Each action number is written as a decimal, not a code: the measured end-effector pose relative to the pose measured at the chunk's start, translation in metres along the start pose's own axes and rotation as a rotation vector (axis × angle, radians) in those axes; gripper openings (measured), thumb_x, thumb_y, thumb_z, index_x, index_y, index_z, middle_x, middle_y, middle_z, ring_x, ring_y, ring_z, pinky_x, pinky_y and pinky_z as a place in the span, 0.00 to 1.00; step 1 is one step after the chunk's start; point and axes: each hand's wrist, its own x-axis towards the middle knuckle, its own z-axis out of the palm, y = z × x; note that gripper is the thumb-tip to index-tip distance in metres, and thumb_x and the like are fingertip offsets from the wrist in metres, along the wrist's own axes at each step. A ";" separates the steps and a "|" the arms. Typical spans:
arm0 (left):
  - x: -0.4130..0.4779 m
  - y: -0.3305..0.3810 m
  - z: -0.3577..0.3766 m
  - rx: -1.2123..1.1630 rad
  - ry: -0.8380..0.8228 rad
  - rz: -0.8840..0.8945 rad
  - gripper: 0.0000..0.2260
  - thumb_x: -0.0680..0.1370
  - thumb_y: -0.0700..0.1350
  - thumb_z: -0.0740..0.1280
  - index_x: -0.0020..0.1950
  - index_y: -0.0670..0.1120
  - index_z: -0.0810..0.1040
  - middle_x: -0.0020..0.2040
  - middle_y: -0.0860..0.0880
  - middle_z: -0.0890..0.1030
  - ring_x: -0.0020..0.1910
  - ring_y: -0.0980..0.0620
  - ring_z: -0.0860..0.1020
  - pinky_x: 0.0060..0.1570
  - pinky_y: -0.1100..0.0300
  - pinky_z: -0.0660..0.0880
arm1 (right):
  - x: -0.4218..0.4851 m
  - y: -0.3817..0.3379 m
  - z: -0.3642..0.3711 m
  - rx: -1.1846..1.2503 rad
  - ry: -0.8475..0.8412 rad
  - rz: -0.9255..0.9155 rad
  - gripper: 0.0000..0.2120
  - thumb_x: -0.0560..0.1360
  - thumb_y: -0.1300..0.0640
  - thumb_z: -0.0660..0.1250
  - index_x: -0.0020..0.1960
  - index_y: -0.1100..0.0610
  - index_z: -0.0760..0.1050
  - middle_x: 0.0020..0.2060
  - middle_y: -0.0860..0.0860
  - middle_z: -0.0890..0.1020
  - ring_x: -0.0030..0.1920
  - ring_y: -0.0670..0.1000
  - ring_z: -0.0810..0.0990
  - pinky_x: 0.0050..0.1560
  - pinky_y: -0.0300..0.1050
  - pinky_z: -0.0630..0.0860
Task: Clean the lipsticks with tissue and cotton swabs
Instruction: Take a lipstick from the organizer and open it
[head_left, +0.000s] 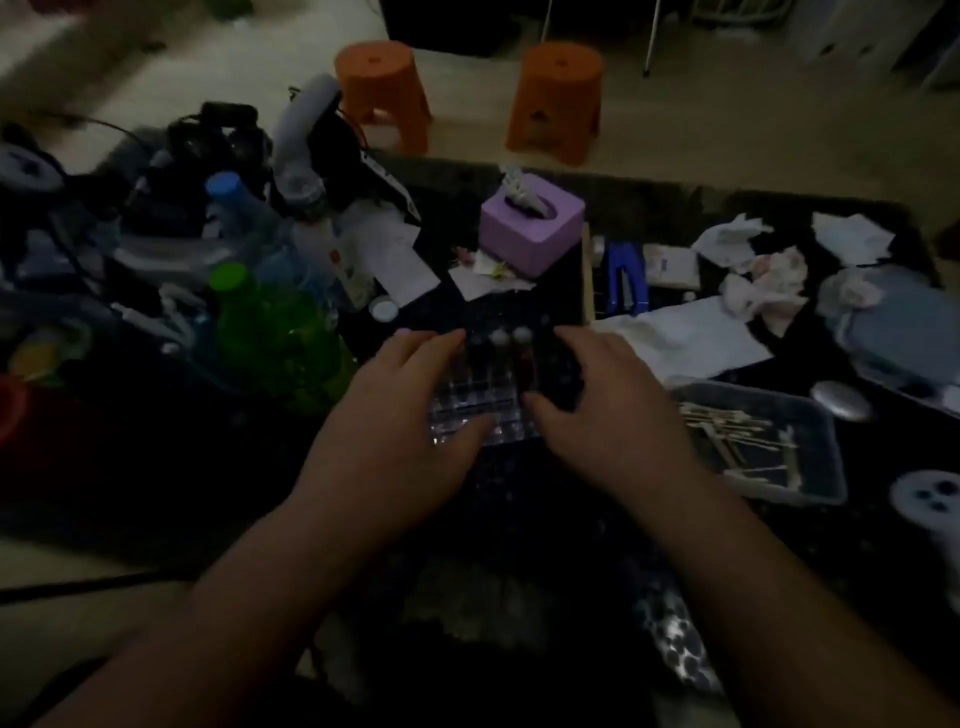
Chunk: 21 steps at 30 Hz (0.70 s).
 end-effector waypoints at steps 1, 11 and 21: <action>-0.004 -0.006 0.008 -0.008 0.027 0.039 0.33 0.75 0.58 0.72 0.77 0.52 0.65 0.72 0.52 0.68 0.72 0.50 0.67 0.70 0.53 0.69 | -0.001 0.002 0.010 -0.001 0.033 -0.017 0.25 0.73 0.44 0.69 0.67 0.46 0.69 0.57 0.50 0.75 0.56 0.53 0.76 0.55 0.51 0.77; -0.075 -0.044 0.032 0.043 0.110 0.178 0.19 0.75 0.56 0.71 0.66 0.55 0.78 0.71 0.52 0.69 0.67 0.50 0.69 0.63 0.58 0.68 | -0.023 -0.006 0.055 -0.222 0.051 -0.074 0.18 0.75 0.47 0.68 0.64 0.47 0.76 0.66 0.51 0.69 0.63 0.53 0.73 0.63 0.54 0.73; -0.059 -0.049 0.021 -0.053 -0.033 0.166 0.17 0.76 0.60 0.68 0.64 0.60 0.75 0.60 0.60 0.72 0.57 0.58 0.73 0.58 0.56 0.76 | 0.015 -0.004 0.081 -0.392 0.014 -0.040 0.18 0.73 0.44 0.66 0.60 0.49 0.76 0.60 0.52 0.71 0.59 0.55 0.72 0.57 0.55 0.76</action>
